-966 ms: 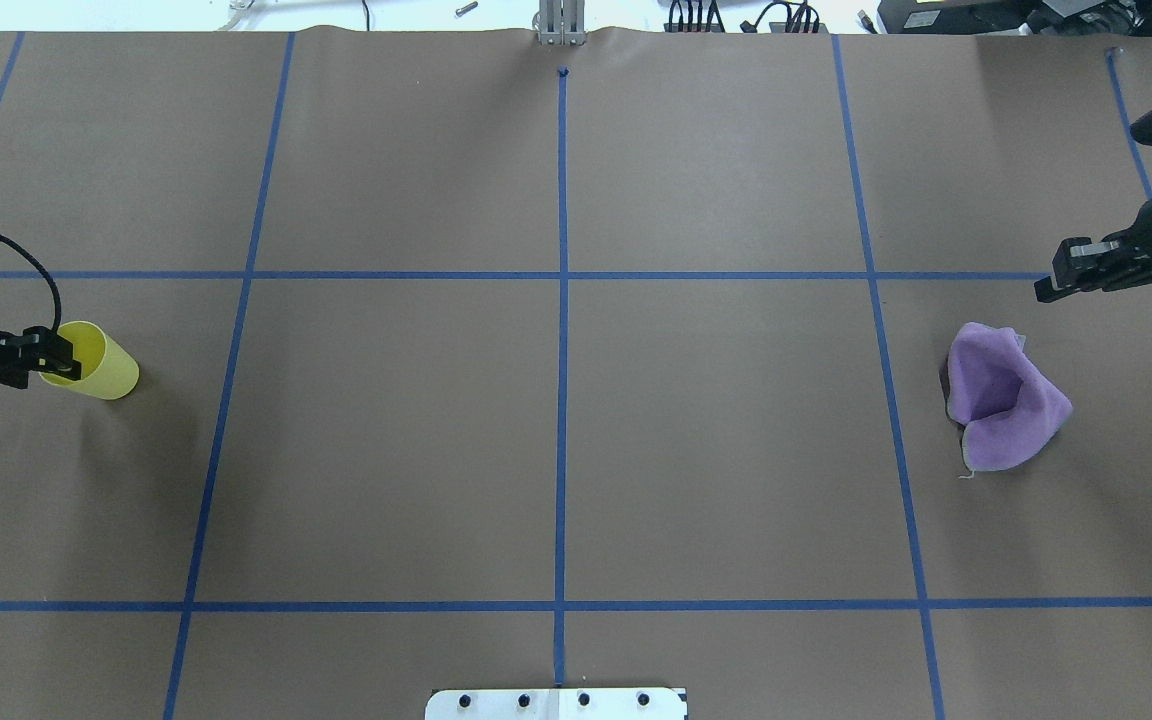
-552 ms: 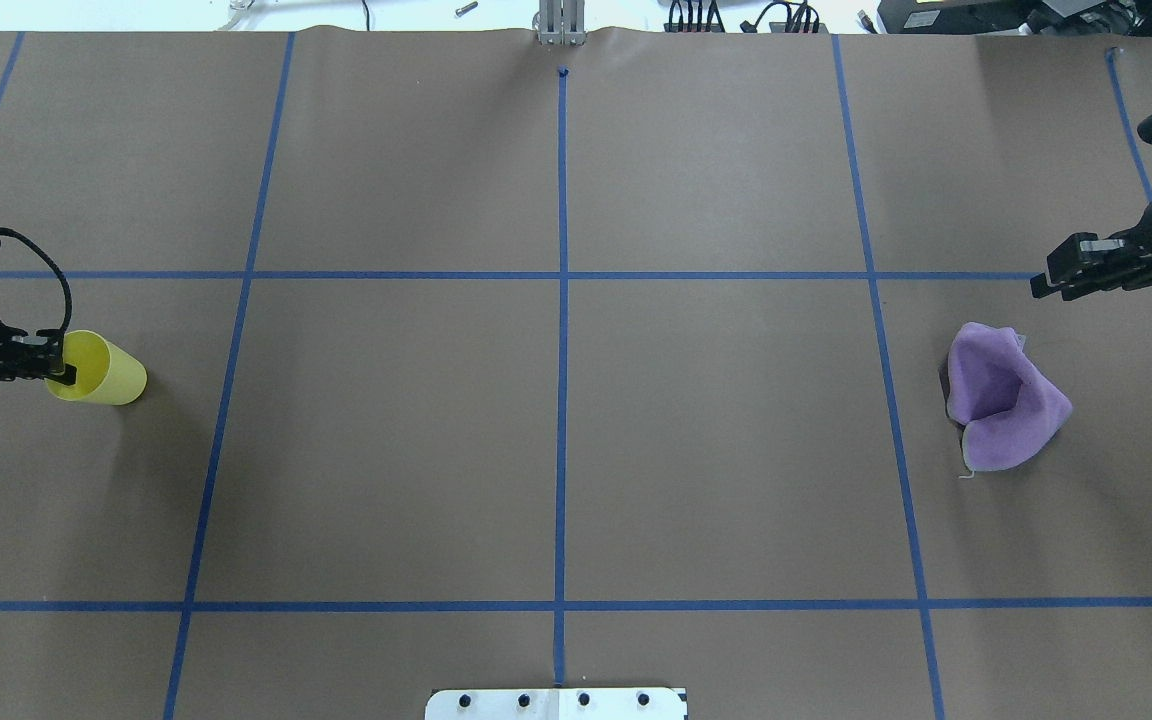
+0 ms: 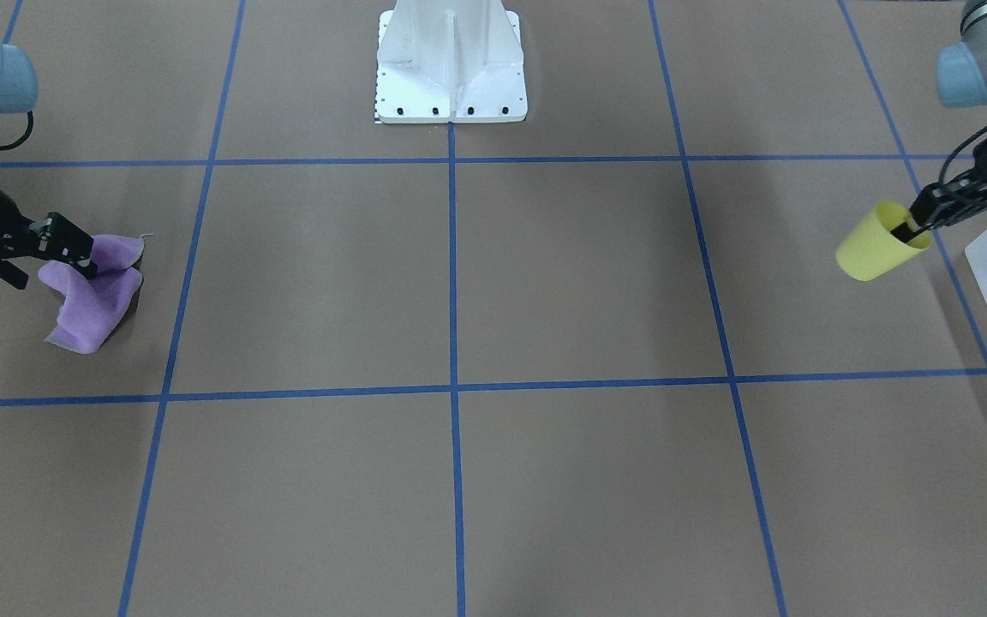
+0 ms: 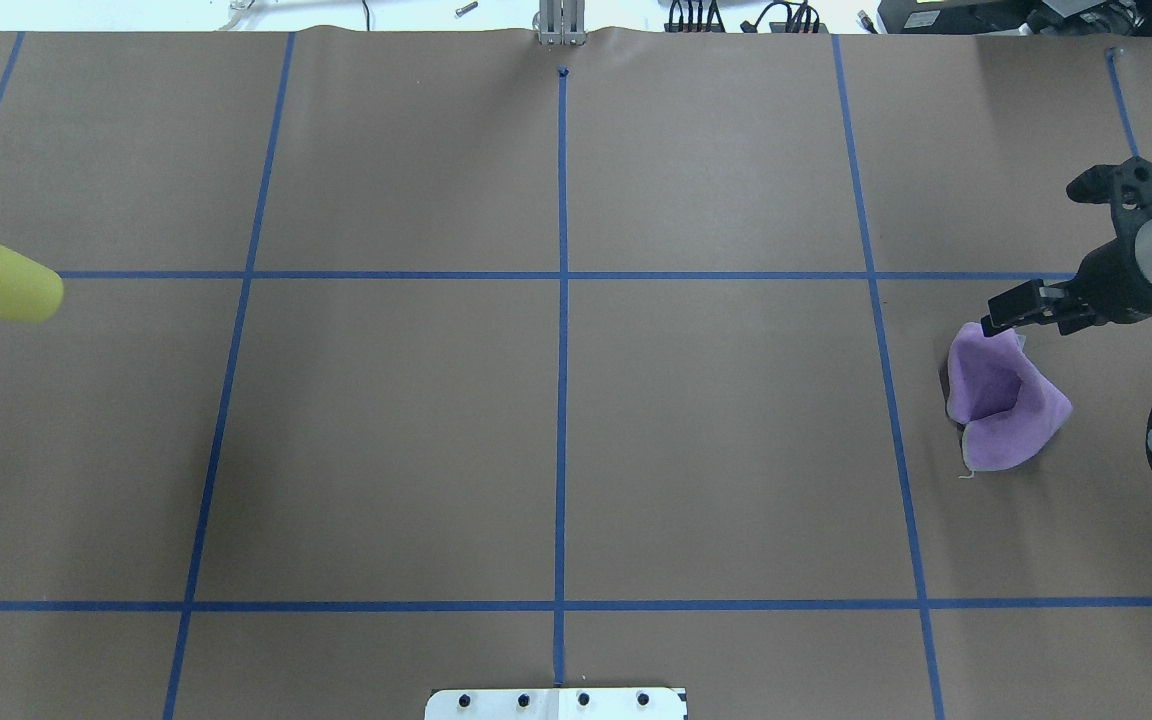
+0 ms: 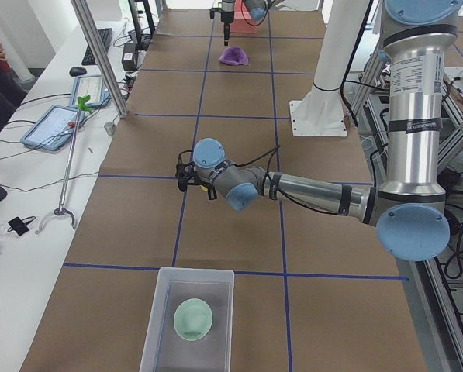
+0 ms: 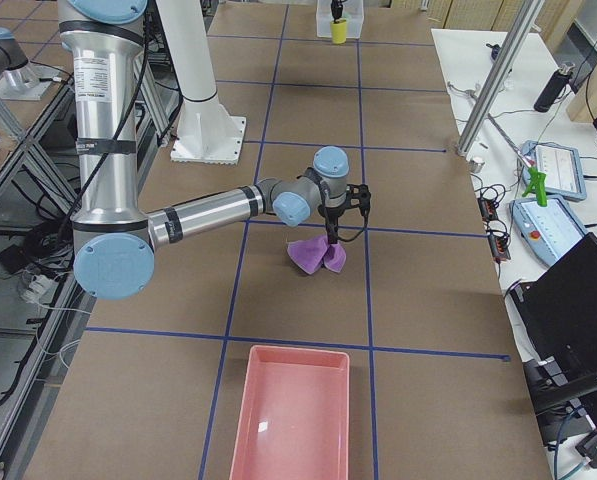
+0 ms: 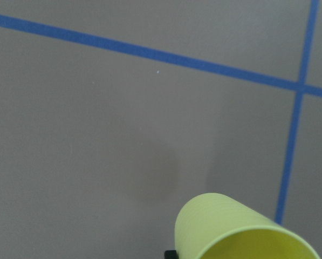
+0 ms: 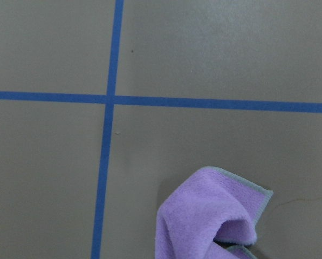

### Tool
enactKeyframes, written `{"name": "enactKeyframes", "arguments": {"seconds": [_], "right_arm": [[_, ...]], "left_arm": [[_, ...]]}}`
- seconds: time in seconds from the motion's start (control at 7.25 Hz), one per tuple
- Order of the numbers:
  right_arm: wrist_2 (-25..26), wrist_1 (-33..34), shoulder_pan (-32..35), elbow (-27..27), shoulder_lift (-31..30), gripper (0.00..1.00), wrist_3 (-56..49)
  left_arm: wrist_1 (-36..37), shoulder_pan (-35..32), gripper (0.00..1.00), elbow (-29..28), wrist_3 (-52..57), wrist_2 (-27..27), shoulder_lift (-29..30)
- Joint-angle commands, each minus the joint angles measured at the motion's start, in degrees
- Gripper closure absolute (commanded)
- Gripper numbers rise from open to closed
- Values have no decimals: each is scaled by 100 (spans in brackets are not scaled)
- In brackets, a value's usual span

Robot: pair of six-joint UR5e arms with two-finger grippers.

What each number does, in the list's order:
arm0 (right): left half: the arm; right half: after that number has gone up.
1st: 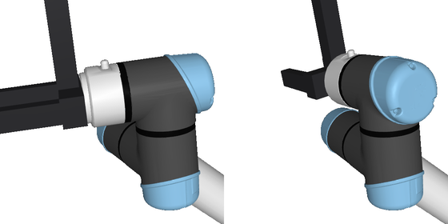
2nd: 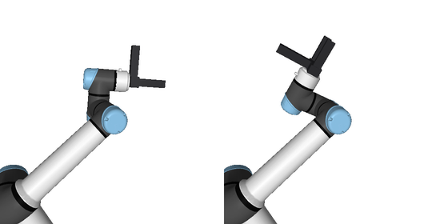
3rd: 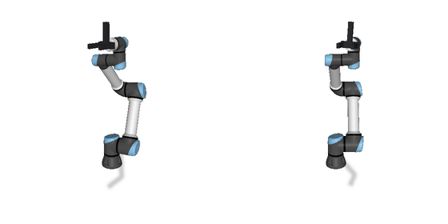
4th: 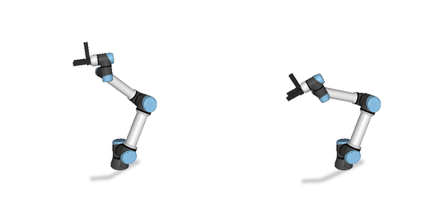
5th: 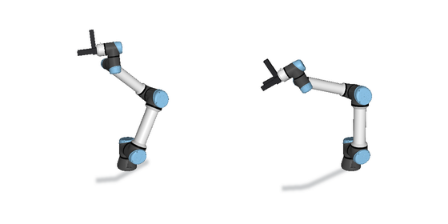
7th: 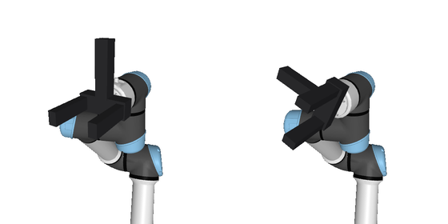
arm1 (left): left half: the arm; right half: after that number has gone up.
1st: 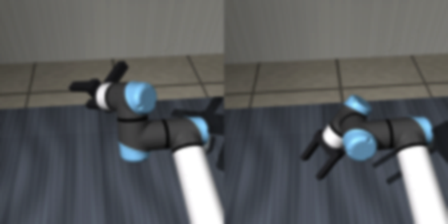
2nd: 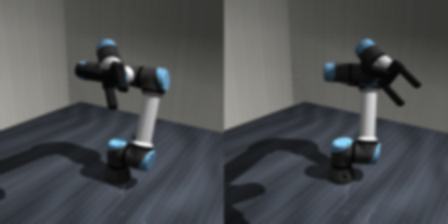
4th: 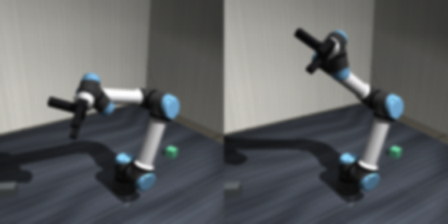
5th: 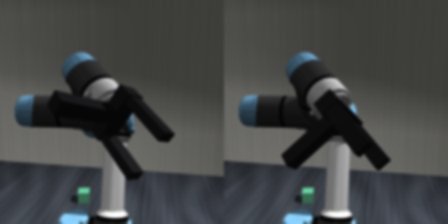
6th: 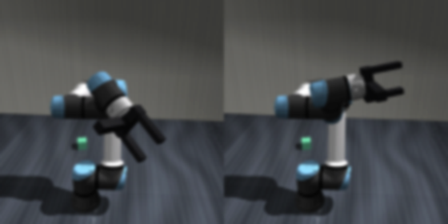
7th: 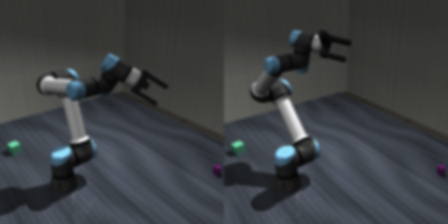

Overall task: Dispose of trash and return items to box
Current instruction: 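Lift the yellow cup with the left gripper while the right gripper descends to the cloth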

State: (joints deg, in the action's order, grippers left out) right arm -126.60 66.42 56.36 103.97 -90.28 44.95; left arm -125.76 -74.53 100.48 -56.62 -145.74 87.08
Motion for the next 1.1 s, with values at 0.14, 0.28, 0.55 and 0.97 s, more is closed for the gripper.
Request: {"name": "enactKeyframes", "arguments": {"seconds": [0.14, 0.28, 0.55, 0.97], "right_arm": [[319, -15, -353, -263, -16, 47, -4], [311, -24, -353, -263, -77, 99, -83], [241, -154, -362, -158, -261, 100, -136], [-292, -68, 257, 377, -411, 100, -145]], "left_arm": [[331, -1228, 100, -395, 1429, -139, -6], [542, -1457, 100, -702, 2200, -95, 2], [728, -2099, 100, -1615, 3941, -77, 20], [852, -2574, 100, -3222, 5736, -7, 598]]}}
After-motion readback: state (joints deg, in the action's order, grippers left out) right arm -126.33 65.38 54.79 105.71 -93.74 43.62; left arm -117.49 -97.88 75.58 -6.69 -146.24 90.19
